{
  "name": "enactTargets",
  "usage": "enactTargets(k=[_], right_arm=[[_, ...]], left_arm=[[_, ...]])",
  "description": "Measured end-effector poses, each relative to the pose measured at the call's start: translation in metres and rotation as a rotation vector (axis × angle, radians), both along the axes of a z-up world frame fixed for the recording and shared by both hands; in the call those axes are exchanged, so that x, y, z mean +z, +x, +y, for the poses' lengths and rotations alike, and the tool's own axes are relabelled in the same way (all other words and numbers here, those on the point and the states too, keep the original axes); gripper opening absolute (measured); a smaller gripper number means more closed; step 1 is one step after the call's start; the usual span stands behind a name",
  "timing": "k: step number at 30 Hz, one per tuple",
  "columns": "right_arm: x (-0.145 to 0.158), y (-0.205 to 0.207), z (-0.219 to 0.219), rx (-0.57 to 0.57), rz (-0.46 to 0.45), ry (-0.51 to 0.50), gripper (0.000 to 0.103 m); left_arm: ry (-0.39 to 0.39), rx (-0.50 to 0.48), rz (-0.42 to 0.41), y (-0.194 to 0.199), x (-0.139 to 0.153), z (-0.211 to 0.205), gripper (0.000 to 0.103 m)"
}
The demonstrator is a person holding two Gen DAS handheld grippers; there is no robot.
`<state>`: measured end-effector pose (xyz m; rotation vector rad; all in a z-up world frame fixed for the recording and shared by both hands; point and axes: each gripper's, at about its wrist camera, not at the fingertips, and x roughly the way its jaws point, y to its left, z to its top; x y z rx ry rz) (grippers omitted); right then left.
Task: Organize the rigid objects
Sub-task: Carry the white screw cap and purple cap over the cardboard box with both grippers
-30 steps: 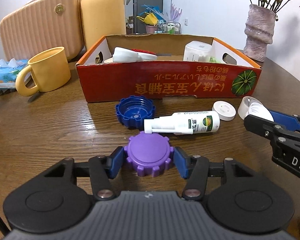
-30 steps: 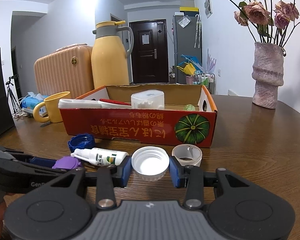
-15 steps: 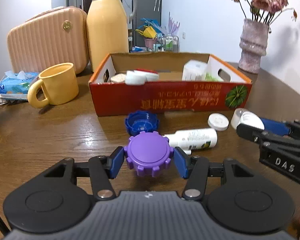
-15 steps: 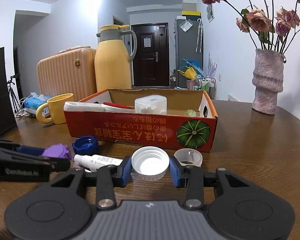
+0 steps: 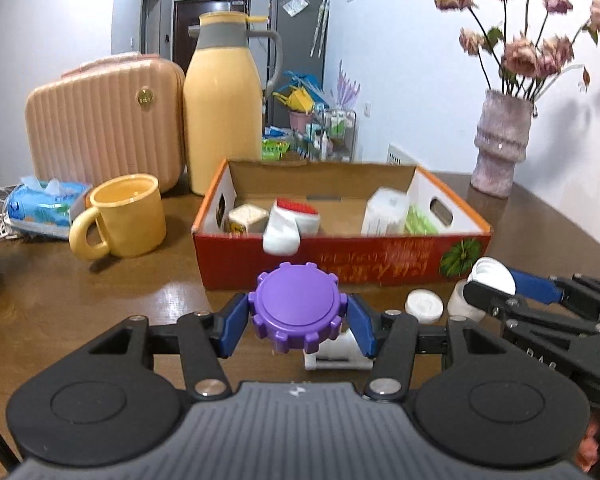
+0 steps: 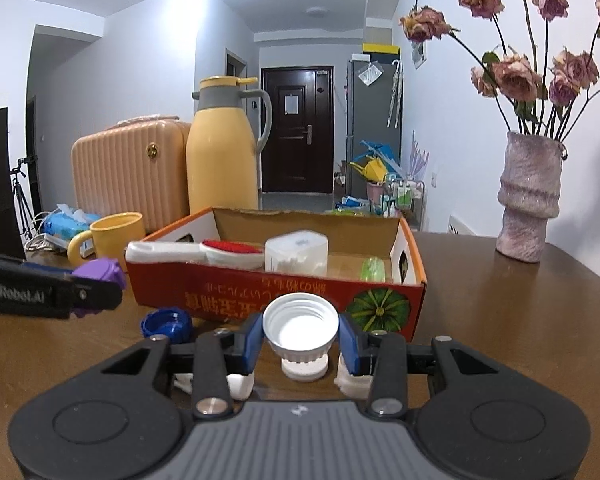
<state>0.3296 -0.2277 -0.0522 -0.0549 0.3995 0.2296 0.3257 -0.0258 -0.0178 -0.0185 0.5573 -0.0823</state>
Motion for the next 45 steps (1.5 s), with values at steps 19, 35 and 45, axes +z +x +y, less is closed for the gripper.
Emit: enactTargets(k=[19,35,45], right_arm=[[0.020,0.046,0.005,-0.030,-0.047,0.002,0.039],[0.015,0.104,-0.009,-0.109,-0.049,0.047,0.039],[0.010,0.142,-0.018,-0.142,-0.047,0.064,0.039]], left_arm=[[-0.009,0.069,-0.090,0.049,0.034,0.019,0.055],[-0.041,0.104,-0.055,0.116,0.013,0.020,0.055],[-0.012,0.115,-0.037,0.160,0.000,0.016,0.055]])
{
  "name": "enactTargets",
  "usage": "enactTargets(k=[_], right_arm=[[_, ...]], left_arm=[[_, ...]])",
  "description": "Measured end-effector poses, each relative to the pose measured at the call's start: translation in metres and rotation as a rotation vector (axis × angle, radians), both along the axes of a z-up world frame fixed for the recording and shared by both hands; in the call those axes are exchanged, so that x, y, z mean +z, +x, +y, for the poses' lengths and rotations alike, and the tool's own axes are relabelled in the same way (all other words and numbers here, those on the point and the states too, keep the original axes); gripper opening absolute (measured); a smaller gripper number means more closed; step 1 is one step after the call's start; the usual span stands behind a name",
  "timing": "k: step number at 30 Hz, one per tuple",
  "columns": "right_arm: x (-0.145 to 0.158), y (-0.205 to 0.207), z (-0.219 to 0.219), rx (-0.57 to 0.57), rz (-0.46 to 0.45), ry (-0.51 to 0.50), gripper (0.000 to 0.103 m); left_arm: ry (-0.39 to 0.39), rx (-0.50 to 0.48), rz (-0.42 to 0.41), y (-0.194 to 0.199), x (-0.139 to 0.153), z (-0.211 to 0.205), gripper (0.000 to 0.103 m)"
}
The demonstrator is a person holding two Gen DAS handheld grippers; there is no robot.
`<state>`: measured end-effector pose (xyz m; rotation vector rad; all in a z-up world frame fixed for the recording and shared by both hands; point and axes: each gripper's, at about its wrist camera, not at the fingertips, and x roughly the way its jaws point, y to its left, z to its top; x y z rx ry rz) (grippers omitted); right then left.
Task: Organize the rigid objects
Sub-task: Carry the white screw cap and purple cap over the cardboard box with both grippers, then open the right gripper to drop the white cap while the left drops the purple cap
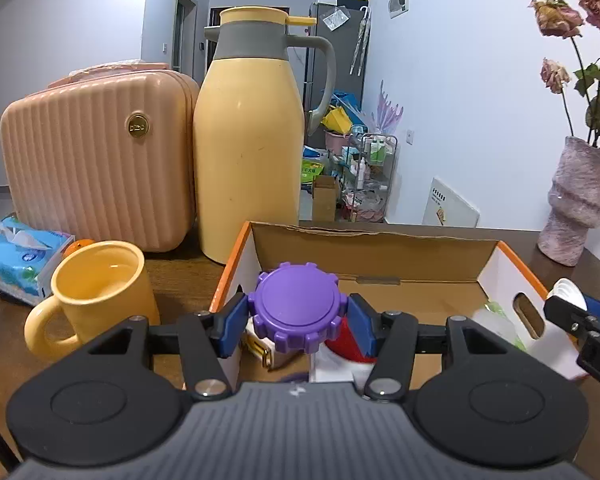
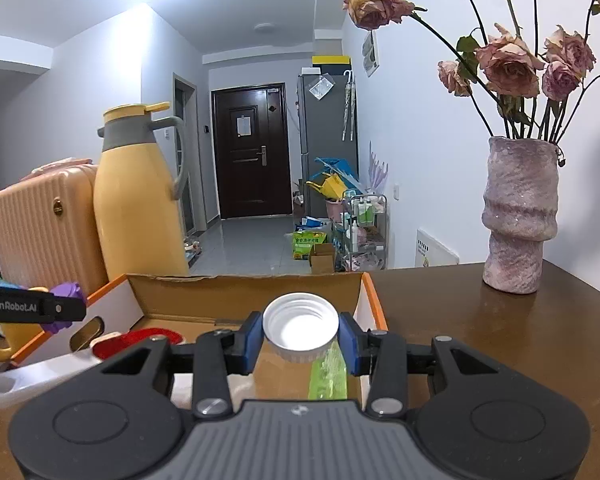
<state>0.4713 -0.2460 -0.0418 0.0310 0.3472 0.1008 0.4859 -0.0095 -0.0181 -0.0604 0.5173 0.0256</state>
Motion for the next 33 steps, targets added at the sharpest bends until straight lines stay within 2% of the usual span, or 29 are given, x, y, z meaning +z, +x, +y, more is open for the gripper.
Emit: enactTargets(k=[11,23,24,25,26,28,30,31,33], right_arm=[[-0.005,0.029,0.007,0.010,0.012,-0.018,0.039],[-0.008,0.035,0.005,0.039,0.060,-0.015,0.040],[-0.007,0.035,0.005,0.039,0.064,-0.011,0.040],[-0.007,0.035,0.004,0.038,0.064,-0.005,0.041],[-0.007,0.034,0.003,0.040,0.065,0.000,0.045],[-0.005,0.032,0.001,0.040,0.059,0.007,0.061],[-0.003,0.029,0.000,0.028,0.038,0.016,0.098],[-0.003,0.027,-0.001,0.024,0.024,0.019,0.103],[-0.001,0.024,0.000,0.015,0.002,0.017,0.103]], left_arm=[[0.051,-0.023,0.029,0.029,-0.009,-0.008,0.055],[0.074,-0.048,0.053,0.032,-0.011,-0.010,0.056],[0.071,-0.051,0.048,0.031,-0.010,-0.010,0.062],[0.067,-0.055,0.044,0.030,-0.009,-0.009,0.076],[0.067,-0.049,0.037,0.029,-0.008,-0.009,0.082],[0.081,-0.036,0.013,0.026,-0.006,-0.009,0.094],[0.074,-0.030,-0.003,0.023,-0.004,-0.008,0.103],[0.070,-0.024,-0.012,0.022,-0.003,-0.008,0.103],[0.069,-0.019,-0.018,0.022,-0.001,-0.007,0.103]])
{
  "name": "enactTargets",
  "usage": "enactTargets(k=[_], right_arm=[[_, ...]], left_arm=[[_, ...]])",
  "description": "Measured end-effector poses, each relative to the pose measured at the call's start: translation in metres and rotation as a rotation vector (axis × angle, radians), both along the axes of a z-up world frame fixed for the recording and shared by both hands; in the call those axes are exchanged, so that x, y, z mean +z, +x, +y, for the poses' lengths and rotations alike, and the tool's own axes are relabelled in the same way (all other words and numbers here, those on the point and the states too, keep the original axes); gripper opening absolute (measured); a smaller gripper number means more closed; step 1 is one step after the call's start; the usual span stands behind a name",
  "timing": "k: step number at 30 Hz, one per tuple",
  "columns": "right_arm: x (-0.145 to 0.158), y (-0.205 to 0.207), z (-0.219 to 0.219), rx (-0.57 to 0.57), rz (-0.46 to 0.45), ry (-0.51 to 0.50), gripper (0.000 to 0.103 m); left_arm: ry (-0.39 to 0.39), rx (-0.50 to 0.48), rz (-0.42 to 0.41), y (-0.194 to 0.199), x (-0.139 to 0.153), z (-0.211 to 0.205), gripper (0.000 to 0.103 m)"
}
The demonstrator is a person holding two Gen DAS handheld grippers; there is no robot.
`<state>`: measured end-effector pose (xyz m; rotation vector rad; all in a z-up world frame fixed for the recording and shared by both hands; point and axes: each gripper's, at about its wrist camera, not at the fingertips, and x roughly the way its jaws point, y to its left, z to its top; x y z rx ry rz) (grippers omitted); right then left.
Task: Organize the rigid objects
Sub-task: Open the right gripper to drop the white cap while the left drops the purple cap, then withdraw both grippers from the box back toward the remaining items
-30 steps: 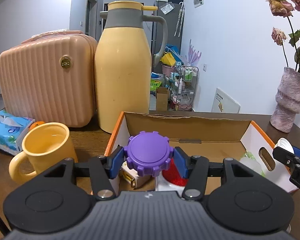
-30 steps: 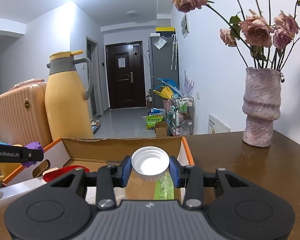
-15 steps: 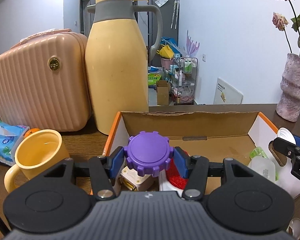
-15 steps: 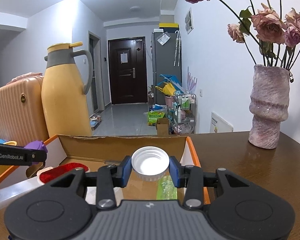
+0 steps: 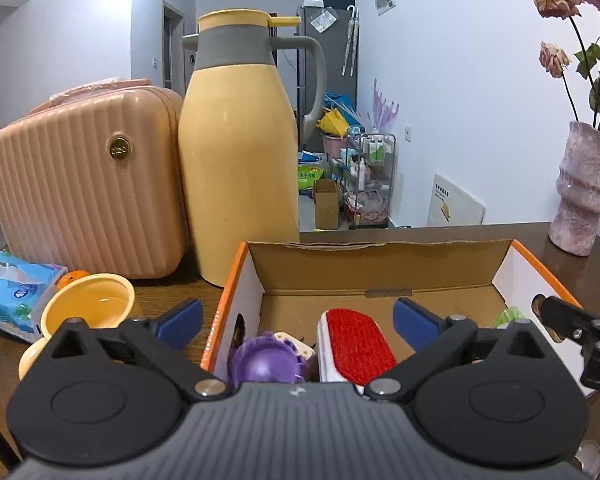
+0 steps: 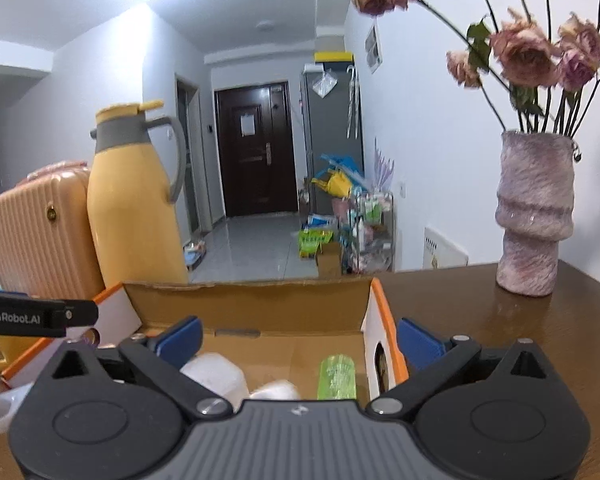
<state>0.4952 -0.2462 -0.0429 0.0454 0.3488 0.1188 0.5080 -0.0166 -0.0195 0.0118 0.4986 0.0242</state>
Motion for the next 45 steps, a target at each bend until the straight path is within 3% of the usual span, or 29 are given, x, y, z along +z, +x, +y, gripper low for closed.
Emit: enactTargets(k=[16,27,45], right_arm=[[0.000,-0.010,0.008,-0.021,-0.026,-0.050,0.103],[0.008,-0.031,0.009,-0.023,-0.055,-0.063,0.103],[0.012,-0.083,0.000,-0.010,-0.032,-0.102,0.103]], left_arm=[[-0.028,0.017,-0.015,-0.006,0.002,0.003,0.103],[-0.053,0.027,-0.030,-0.026,0.010,0.011,0.103],[-0.051,0.019,0.023,-0.075,0.010,0.020,0.103]])
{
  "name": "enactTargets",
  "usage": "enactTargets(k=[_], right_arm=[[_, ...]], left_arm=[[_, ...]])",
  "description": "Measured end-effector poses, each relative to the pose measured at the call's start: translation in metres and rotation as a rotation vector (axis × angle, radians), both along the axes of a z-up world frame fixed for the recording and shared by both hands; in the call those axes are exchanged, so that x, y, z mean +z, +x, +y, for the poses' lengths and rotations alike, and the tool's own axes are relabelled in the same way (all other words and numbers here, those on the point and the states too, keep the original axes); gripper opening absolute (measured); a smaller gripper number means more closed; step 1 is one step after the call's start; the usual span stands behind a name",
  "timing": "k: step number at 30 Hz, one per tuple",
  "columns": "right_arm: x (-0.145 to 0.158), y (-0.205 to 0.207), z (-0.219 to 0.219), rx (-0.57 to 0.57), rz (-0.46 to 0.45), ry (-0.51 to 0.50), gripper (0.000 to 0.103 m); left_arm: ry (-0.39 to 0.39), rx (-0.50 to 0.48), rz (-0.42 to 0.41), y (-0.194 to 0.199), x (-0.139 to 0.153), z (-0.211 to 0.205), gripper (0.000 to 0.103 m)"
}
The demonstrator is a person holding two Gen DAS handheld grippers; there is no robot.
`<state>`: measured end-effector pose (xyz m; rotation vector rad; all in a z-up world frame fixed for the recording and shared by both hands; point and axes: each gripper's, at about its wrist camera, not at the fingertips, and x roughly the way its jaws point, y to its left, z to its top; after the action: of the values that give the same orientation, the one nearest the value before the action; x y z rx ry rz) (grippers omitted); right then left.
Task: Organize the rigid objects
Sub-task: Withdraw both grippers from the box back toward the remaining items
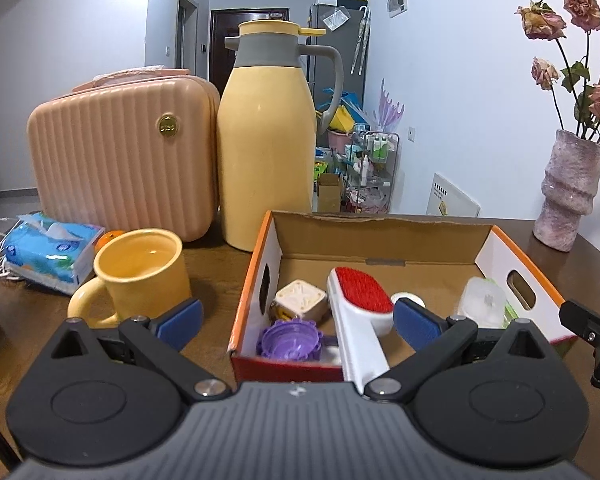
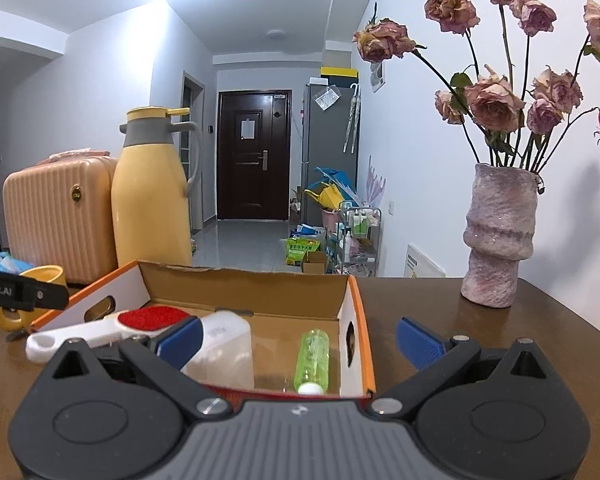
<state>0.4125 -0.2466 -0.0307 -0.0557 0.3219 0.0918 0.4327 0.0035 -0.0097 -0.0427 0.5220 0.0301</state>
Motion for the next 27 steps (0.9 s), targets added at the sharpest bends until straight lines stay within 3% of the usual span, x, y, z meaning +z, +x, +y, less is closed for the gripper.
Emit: enactTargets(k=[13,27], right_arm=[[-0.001,-0.057,-0.004,0.022,0.022,-0.032,0.103],[-0.021,-0.087,-0.013,0.026,0.080,-0.040,0.103]], left_arm=[[0.006,-0.009,0.013,-0.058,0.006,0.003,0.103],[0.015,-0.045,0.097,-0.097,-0.019,-0.005,0.103]])
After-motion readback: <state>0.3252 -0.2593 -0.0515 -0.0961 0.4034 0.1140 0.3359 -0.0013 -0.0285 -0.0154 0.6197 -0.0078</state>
